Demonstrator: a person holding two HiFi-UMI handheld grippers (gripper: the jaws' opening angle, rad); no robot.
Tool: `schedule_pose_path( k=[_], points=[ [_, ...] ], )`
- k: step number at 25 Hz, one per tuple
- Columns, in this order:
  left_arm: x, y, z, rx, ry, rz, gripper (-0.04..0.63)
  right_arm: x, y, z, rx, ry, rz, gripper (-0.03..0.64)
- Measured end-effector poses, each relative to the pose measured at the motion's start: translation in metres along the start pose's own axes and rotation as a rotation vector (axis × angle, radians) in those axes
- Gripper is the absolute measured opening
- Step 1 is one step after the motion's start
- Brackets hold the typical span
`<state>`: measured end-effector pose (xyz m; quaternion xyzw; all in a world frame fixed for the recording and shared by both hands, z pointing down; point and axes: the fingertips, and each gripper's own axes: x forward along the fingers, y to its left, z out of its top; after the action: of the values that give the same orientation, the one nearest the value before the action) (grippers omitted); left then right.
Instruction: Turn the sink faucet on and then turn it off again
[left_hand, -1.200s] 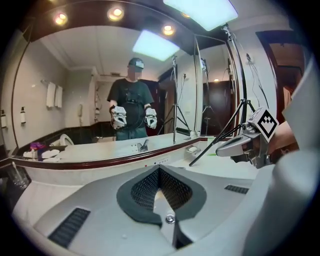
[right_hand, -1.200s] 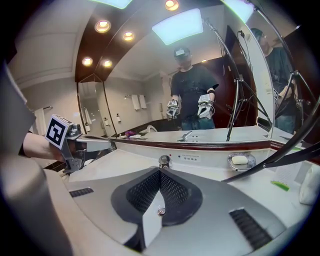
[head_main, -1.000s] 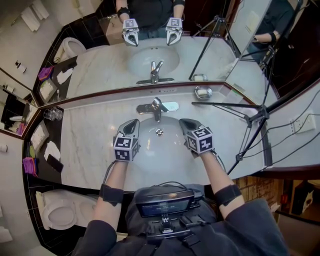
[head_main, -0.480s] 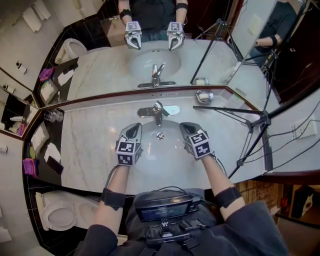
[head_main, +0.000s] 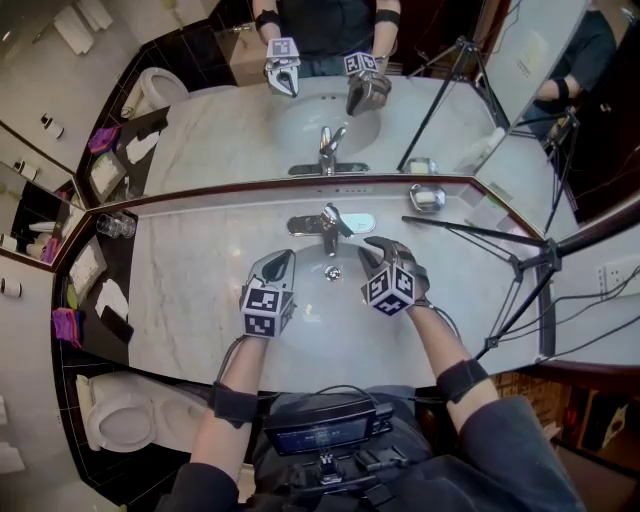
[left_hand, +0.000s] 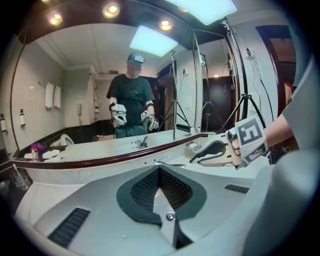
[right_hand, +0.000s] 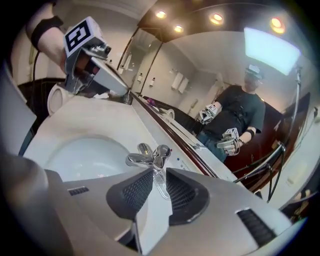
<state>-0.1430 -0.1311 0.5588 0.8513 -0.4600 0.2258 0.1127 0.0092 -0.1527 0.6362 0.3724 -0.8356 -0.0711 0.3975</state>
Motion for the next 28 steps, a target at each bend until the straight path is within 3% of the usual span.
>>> schedule_pose_path(
  k=[5, 14, 28],
  points=[
    [0.004, -0.001, -0.003, -0.01, 0.014, -0.003, 0.0, 0.021, 0.002, 0.002, -0.326, 0.033, -0.019, 0.17],
    [0.009, -0.001, -0.014, -0.023, 0.034, 0.002, 0.0, 0.06, 0.007, 0.0, -0.577, 0.08, 0.017, 0.178],
    [0.014, 0.011, -0.025, -0.06, 0.046, 0.01, 0.0, 0.09, -0.004, 0.016, -0.636, 0.111, 0.067, 0.179]
  ],
)
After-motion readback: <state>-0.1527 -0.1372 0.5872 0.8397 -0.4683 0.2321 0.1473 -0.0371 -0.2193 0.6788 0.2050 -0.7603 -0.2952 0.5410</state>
